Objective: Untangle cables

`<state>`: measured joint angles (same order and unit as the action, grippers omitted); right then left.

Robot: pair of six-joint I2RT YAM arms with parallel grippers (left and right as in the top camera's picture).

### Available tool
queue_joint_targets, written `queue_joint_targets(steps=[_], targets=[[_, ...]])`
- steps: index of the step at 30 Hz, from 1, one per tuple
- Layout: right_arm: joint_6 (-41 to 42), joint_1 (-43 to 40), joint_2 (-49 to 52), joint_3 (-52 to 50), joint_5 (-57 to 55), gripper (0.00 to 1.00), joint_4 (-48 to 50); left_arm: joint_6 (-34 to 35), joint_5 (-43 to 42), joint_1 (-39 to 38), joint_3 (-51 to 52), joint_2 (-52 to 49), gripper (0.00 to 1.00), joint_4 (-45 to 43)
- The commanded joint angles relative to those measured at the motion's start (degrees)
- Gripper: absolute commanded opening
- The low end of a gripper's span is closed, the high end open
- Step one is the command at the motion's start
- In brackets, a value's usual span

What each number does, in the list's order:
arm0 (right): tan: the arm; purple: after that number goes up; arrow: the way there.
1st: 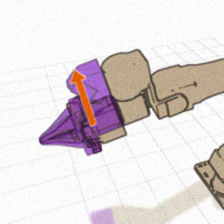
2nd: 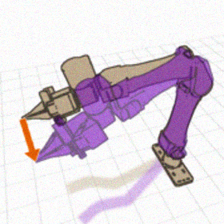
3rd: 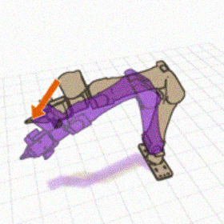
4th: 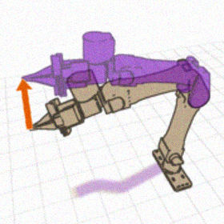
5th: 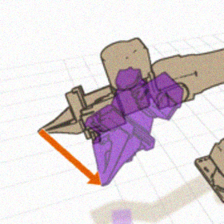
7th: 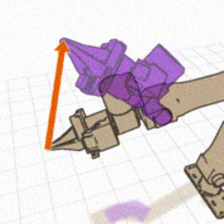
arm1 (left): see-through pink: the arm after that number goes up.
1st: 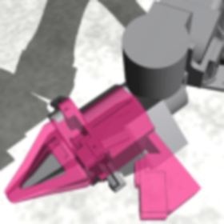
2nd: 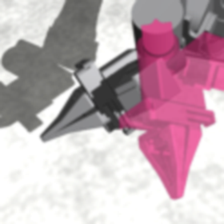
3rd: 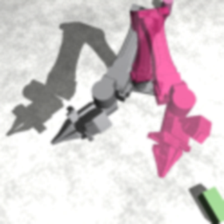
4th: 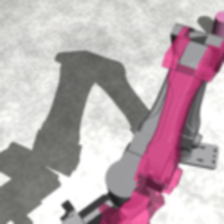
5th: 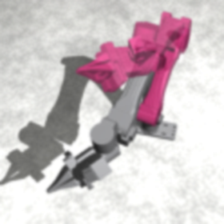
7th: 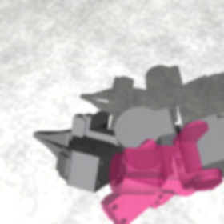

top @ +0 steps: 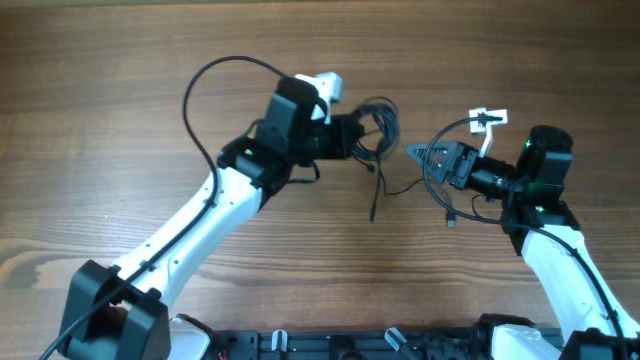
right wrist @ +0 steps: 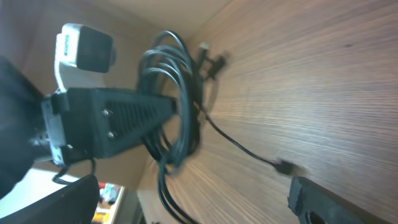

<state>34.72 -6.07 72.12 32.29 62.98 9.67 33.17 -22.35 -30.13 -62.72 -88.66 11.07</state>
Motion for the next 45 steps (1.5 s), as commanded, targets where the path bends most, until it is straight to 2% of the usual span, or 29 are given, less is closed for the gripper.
queue_joint_targets(steps=[1,4,6,9,10,11,13,14,16,19,22,26,29,34,40,45], targets=[[-2.05,2.05,0.55,0.22,-2.93,0.95,-0.11,5.35,-2.97,1.92,0.13,0.79,0.04,-2.71],[-9.35,6.58,0.55,0.22,-2.82,0.93,-0.11,6.86,-3.34,1.64,0.13,0.79,0.04,-4.92],[-15.67,10.36,0.55,0.22,-5.05,0.86,-0.13,8.79,-3.43,1.42,0.13,0.79,0.04,-5.62],[-17.11,14.25,0.55,0.22,-15.06,0.76,-0.11,12.76,-3.76,1.33,0.13,0.81,0.04,-5.77],[-17.11,14.97,0.55,0.22,-17.4,0.66,-0.13,12.81,-3.76,1.33,0.13,0.81,0.04,-5.79],[-16.74,15.28,0.55,0.22,-17.99,0.42,-0.17,12.74,-3.67,1.4,0.13,0.81,0.04,-5.79],[-13.97,15.26,0.55,0.22,-17.94,0.09,-0.79,12.7,-3.19,1.55,0.13,0.81,0.04,-6.01],[-11.72,15.26,0.55,0.22,-17.86,0.04,-1.11,12.52,-3.06,1.55,0.13,0.81,0.04,-6.32],[-8.5,15.19,0.52,0.24,-14.51,0.04,-1.07,10.23,-3.08,1.49,0.13,0.81,0.04,-7.26],[-3.8,14.75,0.17,0.24,-2.73,0.04,1.97,1.95,-3.02,0.63,0.13,0.79,0.04,-6.99],[2.78,13.2,0.09,0.24,8.92,0.04,10.82,-2.03,-3.08,-1.33,0.13,0.79,0.04,-7.32],[10.64,9.79,0.09,0.24,15.43,0.04,22.08,-11.69,-2.05,-5.01,0.13,0.79,0.04,-7.37],[14.29,5.18,0.09,0.24,15.96,0.04,24.35,-13.94,3.82,-6.88,0.13,0.79,0.04,-6.58],[15.23,1.49,0.15,0.24,11.91,0.04,22.95,-13.92,3.65,-6.91,0.13,0.81,0.04,-7.78],[13.6,1.73,0.46,0.24,4.7,0.04,12.59,-13.86,-7.41,-6.88,0.13,0.81,0.04,-15.02],[13.14,1.7,0.66,0.24,0.09,0.04,11.74,-13.97,-12.83,-6.88,0.13,0.81,0.04,-15.21]])
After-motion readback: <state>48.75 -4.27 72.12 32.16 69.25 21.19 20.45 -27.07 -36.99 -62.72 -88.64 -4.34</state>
